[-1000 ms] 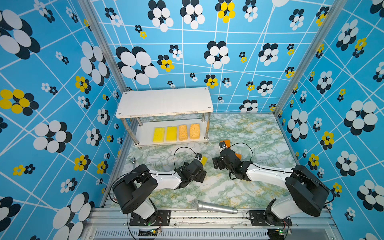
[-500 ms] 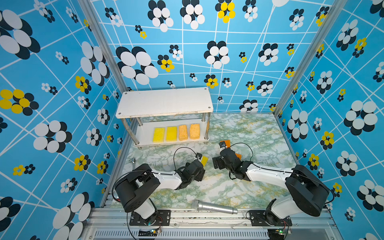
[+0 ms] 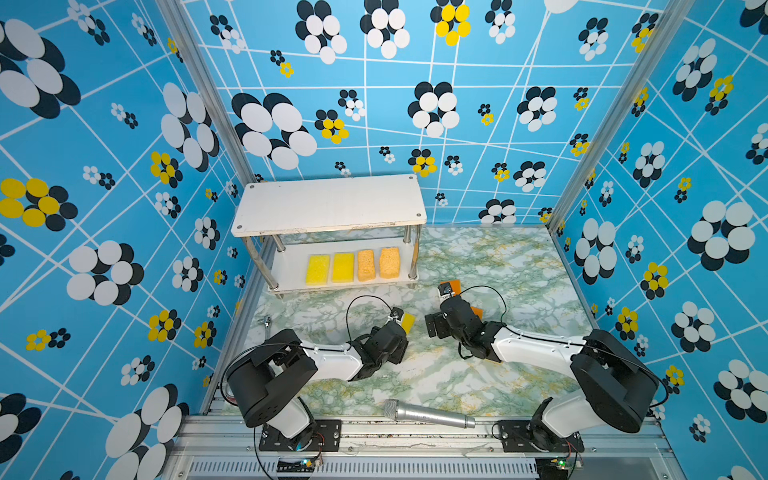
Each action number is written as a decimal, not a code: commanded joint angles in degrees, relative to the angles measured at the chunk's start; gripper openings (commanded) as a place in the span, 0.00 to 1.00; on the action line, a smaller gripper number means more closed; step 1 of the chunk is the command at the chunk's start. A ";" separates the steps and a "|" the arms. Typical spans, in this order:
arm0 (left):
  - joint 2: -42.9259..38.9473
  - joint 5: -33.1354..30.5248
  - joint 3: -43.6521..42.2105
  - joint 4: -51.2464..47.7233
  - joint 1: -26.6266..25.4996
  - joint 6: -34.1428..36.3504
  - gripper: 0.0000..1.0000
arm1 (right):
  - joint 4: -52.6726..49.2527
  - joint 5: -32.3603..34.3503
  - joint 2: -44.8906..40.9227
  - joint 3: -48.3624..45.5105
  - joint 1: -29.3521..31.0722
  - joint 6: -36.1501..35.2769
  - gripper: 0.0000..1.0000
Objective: Place and organize the cleaning sponges onto the shelf
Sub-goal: 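Lift the yellow sponge with the left gripper toward the shelf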
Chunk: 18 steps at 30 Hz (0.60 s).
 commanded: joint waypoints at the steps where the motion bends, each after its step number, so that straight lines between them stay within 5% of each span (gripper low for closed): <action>1: -2.95 -1.39 -0.97 -2.80 -0.22 -0.90 0.69 | 0.49 -0.18 -0.10 -0.57 -0.48 1.06 0.99; 18: -24.52 -3.87 0.26 -18.84 3.54 -0.66 0.63 | 0.41 -0.45 0.77 -0.09 -0.48 1.15 0.99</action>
